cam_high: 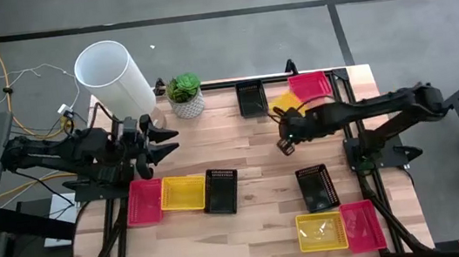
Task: Stack baskets by color
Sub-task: Stack the top yellow bin on the middle yellow bin
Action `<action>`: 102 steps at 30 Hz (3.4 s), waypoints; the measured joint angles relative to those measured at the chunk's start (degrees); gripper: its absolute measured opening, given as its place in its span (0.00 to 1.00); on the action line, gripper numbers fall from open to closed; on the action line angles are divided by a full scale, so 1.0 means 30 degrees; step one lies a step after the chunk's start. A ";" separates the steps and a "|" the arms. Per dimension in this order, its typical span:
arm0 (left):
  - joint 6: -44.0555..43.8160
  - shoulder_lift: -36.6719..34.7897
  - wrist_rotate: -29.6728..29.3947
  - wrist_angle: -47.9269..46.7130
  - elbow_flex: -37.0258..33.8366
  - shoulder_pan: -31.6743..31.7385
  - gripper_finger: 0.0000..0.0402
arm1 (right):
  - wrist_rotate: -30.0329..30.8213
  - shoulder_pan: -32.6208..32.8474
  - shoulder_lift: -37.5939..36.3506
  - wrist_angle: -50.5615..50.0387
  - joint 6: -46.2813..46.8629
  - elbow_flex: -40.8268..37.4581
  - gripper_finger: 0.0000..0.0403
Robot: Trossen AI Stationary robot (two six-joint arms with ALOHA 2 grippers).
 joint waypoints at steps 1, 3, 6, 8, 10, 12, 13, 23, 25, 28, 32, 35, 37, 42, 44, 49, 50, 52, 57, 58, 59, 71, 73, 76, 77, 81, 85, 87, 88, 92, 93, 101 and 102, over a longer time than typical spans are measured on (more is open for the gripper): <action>0.0148 0.0213 0.0005 -0.0003 0.0000 -0.0007 0.47 | -0.0431 0.0371 -0.0262 0.0643 -0.1064 0.0506 0.00; 0.0720 0.0837 0.0005 0.0028 0.0007 -0.0014 0.47 | -0.1355 0.1133 -0.0349 0.1733 -0.3088 0.1629 0.00; 0.1610 0.2052 0.0424 0.0037 0.0015 -0.0022 0.47 | -0.2986 0.2307 0.0273 0.2295 -0.6532 0.3464 0.00; 0.1618 0.2956 0.0817 0.0186 0.0015 -0.0029 0.47 | -0.3232 0.3103 0.1108 0.2267 -0.8520 0.4654 0.00; 0.0761 0.3911 0.1023 0.0407 0.0015 -0.0022 0.47 | -0.2713 0.3780 0.2173 0.1967 -0.9727 0.5762 0.00; -0.1311 0.4828 0.1050 0.0637 0.0020 0.0097 0.47 | -0.1320 0.4278 0.3441 0.1398 -0.9930 0.6794 0.00; -0.2798 0.5250 0.1122 0.0700 0.0026 0.0201 0.47 | -0.0484 0.4444 0.4174 0.0914 -0.9882 0.7281 0.00; -1.3345 0.8244 0.2342 -0.0211 0.0022 0.2040 0.47 | 0.2815 0.5087 1.0966 -0.1990 -1.0437 1.1355 0.00; -1.3675 0.8719 0.2068 -0.0571 0.0015 0.2356 0.47 | 0.2876 0.5192 1.1928 -0.2273 -1.0948 1.2014 0.00; -1.3857 0.9406 0.2029 -0.1227 0.0015 0.2787 0.47 | 0.3173 0.5297 1.2953 -0.2695 -1.1590 1.2727 0.00; -1.3878 1.0260 0.2089 -0.1940 0.0015 0.3150 0.47 | 0.3644 0.5307 1.3439 -0.3003 -1.1795 1.3018 0.00; -1.3883 1.0741 0.2064 -0.2285 0.0015 0.3314 0.47 | 0.4169 0.5266 1.3439 -0.3363 -1.1769 1.3018 0.00; -1.3940 1.1007 0.1858 -0.2178 0.0015 0.3468 0.47 | 0.4509 0.5259 1.3439 -0.3699 -1.1803 1.3020 0.00; -1.4382 1.1715 0.1720 -0.1961 0.0015 0.3796 0.47 | 0.4513 0.5259 1.3439 -0.3197 -1.2138 1.3038 0.00; -1.4384 1.2053 0.1719 -0.1884 0.0015 0.3789 0.47 | 0.4513 0.5259 1.3439 -0.2984 -1.2125 1.3039 0.00; -1.4679 1.2751 0.1330 -0.1719 0.0007 0.3869 0.45 | 0.4399 0.5259 1.3436 -0.2611 -1.2092 1.3035 0.00; -1.4678 1.2812 0.1222 -0.1595 0.0000 0.3869 0.44 | 0.4381 0.5259 1.3439 -0.2613 -1.2074 1.3038 0.00; -1.4651 1.2823 0.1187 -0.1291 0.0000 0.3861 0.38 | 0.4381 0.5259 1.3432 -0.2611 -1.1959 1.3039 0.00; -1.3780 1.2822 0.1034 -0.0976 0.0000 0.3861 0.13 | 0.4396 0.5368 1.3432 -0.2508 -1.1936 1.3061 0.00; -1.3630 1.2816 0.0975 -0.0979 0.0000 0.3862 0.07 | 0.4438 0.5390 1.3418 -0.2465 -1.1943 1.3069 0.00; -1.3578 1.2809 0.0908 -0.0962 0.0000 0.3869 0.04 | 0.4428 0.5396 1.3357 -0.2465 -1.1905 1.3069 0.00; -1.2986 1.2765 0.0153 -0.1008 0.0000 0.4180 0.00 | 0.1616 0.5018 1.0872 -0.1680 -0.9259 1.3069 0.35; -1.2579 1.2762 0.0151 -0.1040 0.0000 0.4371 0.00 | 0.1543 0.5018 1.0077 -0.1431 -0.9540 1.3054 0.45; -1.1440 1.2324 0.0516 -0.1303 -0.0007 0.4921 0.00 | 0.1853 0.5059 0.8451 -0.1378 -0.9704 1.3047 0.56; -1.0958 1.2069 0.0779 -0.1356 -0.0007 0.5135 0.00 | 0.2019 0.5084 0.7834 -0.1502 -0.9432 1.3047 0.58; -0.8551 1.0323 0.2270 -0.2908 0.0207 0.6261 0.00 | 0.3311 0.5146 0.5301 -0.2371 -0.8111 1.3047 0.61; -0.5297 0.8575 0.2956 -0.7937 0.2770 0.6992 0.00 | 0.5305 0.5361 0.3176 -0.4126 -0.6152 1.3047 0.61; -0.4019 0.8167 0.2821 -1.0860 0.4484 0.7036 0.00 | 0.6195 0.5397 0.2331 -0.5106 -0.5041 1.3047 0.61; -0.3579 0.8023 0.2631 -1.2265 0.5360 0.6958 0.00 | 0.6516 0.5397 0.2018 -0.5548 -0.4571 1.3047 0.61; -0.4228 0.7499 0.2308 -1.6590 0.7962 0.5892 0.00 | 0.7453 0.5397 0.1119 -0.7583 -0.2539 1.3019 0.61; -0.4918 0.7299 0.2167 -1.7504 0.8191 0.5441 0.00 | 0.7609 0.5390 0.0993 -0.8013 -0.2144 1.2965 0.61; -1.5006 0.5114 -0.1079 -2.1991 0.6755 -0.0874 0.00 | 0.7900 0.5434 -0.0011 -0.8228 0.0228 0.9942 0.61; -1.6382 0.4933 -0.1518 -2.2116 0.6394 -0.1764 0.00 | 0.7893 0.5434 -0.0079 -0.8113 0.0568 0.9442 0.61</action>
